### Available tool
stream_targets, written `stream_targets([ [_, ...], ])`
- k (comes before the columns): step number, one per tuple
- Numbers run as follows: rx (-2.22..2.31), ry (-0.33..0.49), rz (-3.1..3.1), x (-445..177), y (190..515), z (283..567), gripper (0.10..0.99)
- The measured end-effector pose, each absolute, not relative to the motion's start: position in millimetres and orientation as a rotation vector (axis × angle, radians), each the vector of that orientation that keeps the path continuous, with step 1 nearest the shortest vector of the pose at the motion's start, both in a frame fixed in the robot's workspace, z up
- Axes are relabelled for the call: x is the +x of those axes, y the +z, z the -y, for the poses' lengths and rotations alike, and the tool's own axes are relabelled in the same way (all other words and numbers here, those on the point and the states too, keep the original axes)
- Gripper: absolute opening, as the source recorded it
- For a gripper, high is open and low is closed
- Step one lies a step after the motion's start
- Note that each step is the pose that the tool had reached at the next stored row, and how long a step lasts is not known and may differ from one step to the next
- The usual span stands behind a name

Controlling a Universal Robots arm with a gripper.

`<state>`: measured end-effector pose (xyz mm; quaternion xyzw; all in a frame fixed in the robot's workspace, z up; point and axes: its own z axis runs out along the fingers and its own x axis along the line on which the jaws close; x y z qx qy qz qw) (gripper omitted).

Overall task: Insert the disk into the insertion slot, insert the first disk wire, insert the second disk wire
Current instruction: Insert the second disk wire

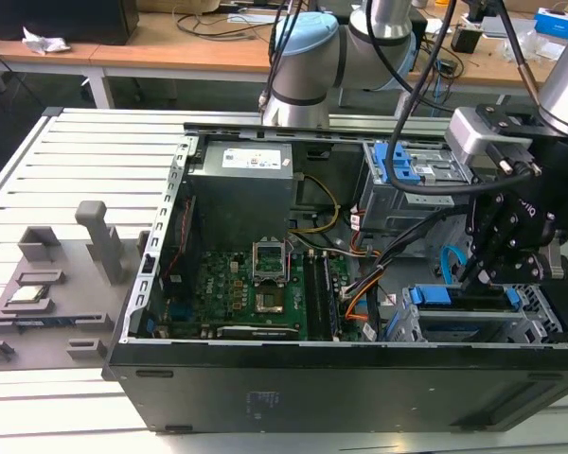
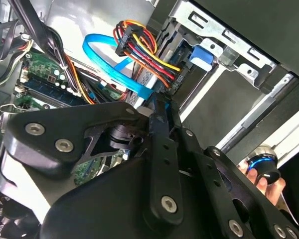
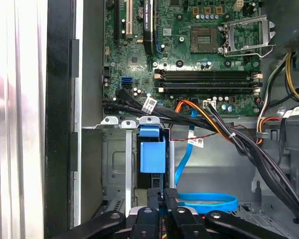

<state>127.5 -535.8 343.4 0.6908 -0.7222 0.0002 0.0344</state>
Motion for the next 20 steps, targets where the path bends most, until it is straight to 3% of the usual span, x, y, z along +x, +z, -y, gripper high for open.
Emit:
stream_targets([
  [20, 2.132, -0.006, 2.218, 127.5, 339.4, 536.7, 0.161],
])
